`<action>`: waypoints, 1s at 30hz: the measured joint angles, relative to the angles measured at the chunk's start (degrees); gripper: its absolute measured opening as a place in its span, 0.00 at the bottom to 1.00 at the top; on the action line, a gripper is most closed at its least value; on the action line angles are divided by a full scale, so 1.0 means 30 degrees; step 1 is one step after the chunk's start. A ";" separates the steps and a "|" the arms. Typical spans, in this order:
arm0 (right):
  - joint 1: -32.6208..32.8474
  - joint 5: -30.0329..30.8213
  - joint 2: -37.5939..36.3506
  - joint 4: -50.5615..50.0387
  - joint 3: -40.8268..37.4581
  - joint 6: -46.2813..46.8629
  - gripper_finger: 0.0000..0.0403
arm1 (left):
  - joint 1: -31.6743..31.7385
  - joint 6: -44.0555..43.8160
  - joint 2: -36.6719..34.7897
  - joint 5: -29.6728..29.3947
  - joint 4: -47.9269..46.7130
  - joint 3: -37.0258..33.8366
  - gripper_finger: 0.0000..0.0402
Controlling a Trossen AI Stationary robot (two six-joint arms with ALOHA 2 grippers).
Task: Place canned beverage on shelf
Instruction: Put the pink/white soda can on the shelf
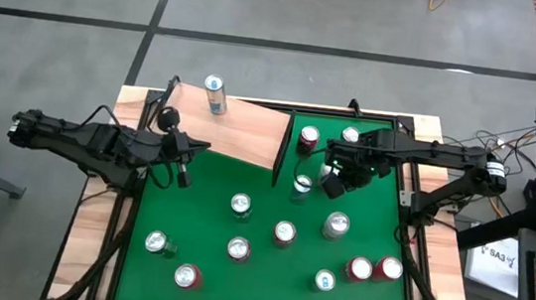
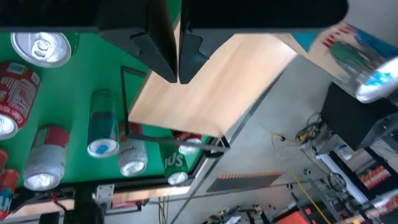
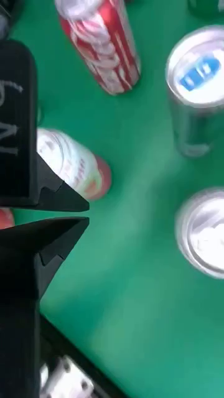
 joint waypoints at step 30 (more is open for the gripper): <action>-0.1645 0.1926 0.1885 0.2848 0.0012 -0.0236 0.76 | -0.0007 0.1200 -0.0717 -0.0001 0.0235 -0.0556 0.00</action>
